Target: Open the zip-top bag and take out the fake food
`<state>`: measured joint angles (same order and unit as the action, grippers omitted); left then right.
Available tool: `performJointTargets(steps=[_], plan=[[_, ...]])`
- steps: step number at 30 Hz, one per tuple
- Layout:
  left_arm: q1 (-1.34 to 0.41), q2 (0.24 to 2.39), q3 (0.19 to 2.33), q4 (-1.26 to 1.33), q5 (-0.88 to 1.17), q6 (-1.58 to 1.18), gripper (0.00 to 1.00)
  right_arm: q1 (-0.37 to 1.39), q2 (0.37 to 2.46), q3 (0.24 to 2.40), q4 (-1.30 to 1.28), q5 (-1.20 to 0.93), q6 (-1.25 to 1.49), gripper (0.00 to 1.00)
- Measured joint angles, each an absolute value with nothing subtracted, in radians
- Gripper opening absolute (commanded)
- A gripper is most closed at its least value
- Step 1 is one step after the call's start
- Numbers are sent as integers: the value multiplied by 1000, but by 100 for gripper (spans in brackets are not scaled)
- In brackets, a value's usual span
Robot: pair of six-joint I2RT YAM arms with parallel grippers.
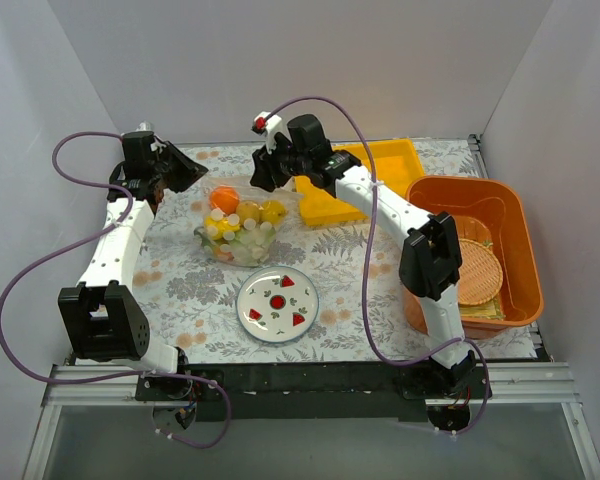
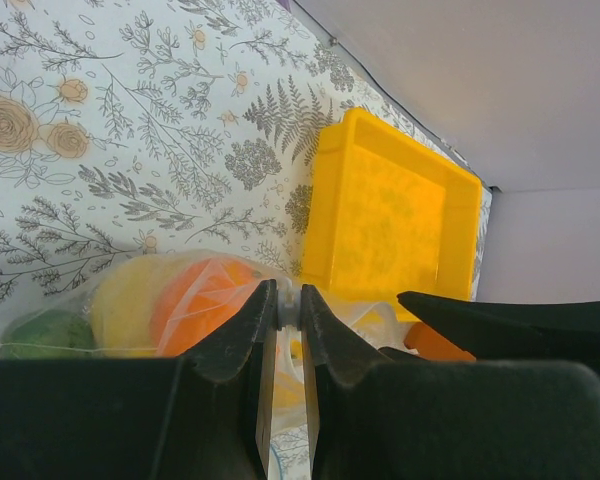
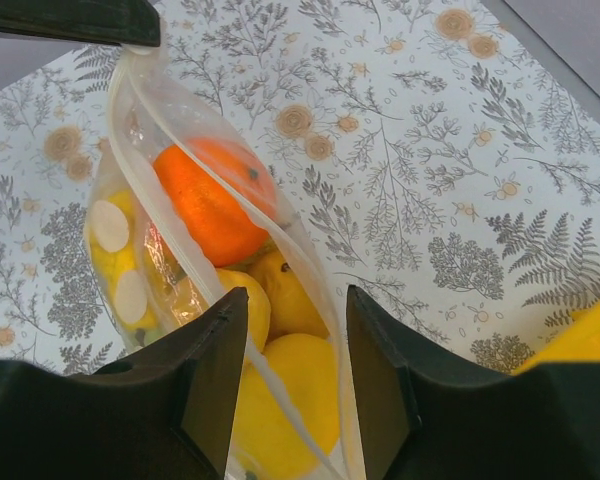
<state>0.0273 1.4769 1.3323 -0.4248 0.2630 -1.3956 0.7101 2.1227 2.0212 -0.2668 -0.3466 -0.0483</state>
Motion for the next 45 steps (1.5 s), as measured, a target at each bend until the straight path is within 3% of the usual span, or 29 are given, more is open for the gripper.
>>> performJointTargets(steps=[7,8,9,12,14,18,21,27,31,34,45], plan=[[21,1477,1340,-424,283,-1391,0,714,2156,2022,-268,-382,-40,40],[20,1477,1340,-425,286,-1391,0,714,2162,2022,-268,-384,-37,35],[19,1477,1340,-425,288,-1390,0,714,2167,2022,-271,-386,-35,23],[18,1477,1345,-426,294,-1390,0,714,2181,2040,-289,-389,-30,1],[17,1477,1355,-434,295,-1387,1,714,2188,2061,-292,-383,-18,1],[17,1485,1411,-477,284,-1384,37,716,2185,2072,-278,-347,15,1],[17,1498,1480,-503,261,-1379,48,725,2175,2072,-269,-300,40,1],[17,1476,1539,-567,178,-1395,44,771,2129,2072,-268,-197,77,1],[17,1371,1417,-598,141,-1427,34,826,2103,2071,-266,-137,84,1],[7,1283,1316,-625,123,-1464,31,860,2088,2066,-266,-99,89,1],[-35,1098,1078,-681,104,-1583,32,879,2086,2077,-284,-51,119,1]])
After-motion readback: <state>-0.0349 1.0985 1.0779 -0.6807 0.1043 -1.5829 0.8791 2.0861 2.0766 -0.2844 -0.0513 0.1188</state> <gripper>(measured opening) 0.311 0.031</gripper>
